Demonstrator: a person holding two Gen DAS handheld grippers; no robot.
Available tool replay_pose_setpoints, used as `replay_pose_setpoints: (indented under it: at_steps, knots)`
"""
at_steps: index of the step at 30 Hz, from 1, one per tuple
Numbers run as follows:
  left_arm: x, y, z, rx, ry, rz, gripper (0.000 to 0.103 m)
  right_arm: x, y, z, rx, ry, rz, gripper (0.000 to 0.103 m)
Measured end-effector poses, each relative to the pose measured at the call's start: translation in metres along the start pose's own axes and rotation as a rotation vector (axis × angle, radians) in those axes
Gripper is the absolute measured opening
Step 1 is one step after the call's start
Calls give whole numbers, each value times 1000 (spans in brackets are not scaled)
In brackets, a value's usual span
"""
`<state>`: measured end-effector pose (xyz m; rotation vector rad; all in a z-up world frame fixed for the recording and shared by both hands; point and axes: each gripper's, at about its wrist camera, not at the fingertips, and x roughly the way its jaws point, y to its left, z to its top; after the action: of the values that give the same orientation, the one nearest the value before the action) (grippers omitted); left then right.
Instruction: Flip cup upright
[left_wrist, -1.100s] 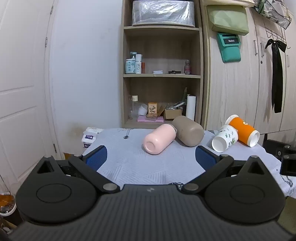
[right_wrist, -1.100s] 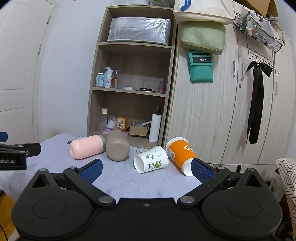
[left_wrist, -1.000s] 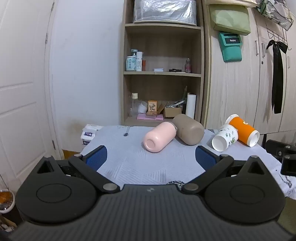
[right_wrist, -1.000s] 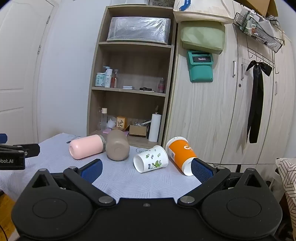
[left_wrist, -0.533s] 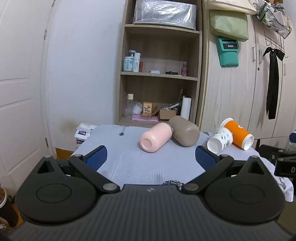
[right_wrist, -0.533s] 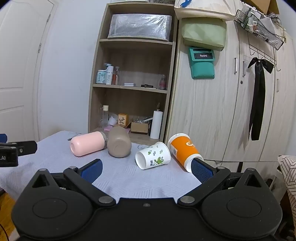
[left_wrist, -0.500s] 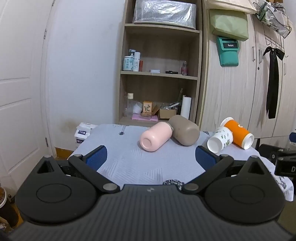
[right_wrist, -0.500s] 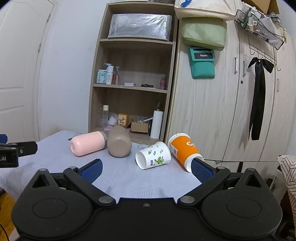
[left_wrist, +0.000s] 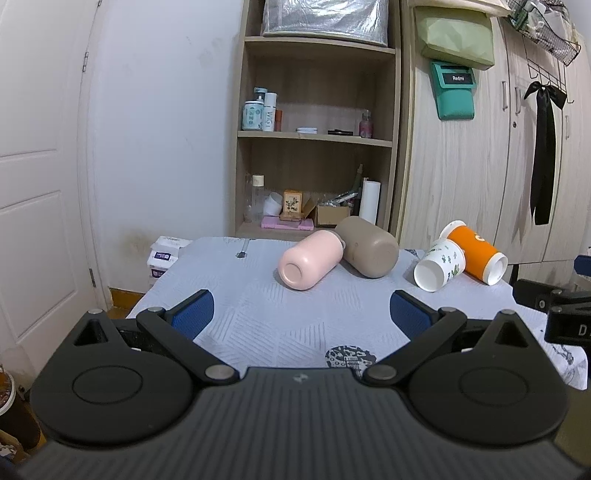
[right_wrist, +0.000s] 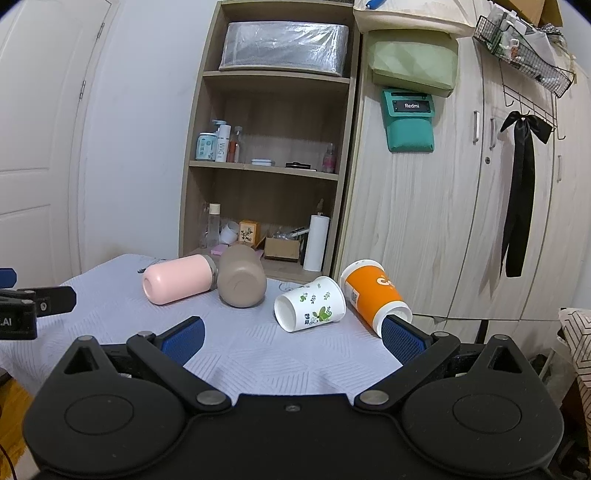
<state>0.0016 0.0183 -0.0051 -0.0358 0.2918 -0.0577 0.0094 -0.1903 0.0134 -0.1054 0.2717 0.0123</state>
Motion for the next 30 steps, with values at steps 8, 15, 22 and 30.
replay_pose_setpoints:
  at_steps: [8, 15, 22, 30]
  knots:
    - [6, 0, -2, 8, 26, 11, 103, 2, 1, 0, -8, 8, 5, 103]
    - [9, -2, -1, 17, 40, 15, 103, 1, 0, 0, -11, 10, 5, 103]
    - [11, -2, -3, 21, 49, 16, 103, 2, -1, 0, -14, 14, 4, 103]
    - [14, -2, -3, 21, 60, 13, 103, 3, -1, 0, -15, 14, 4, 103]
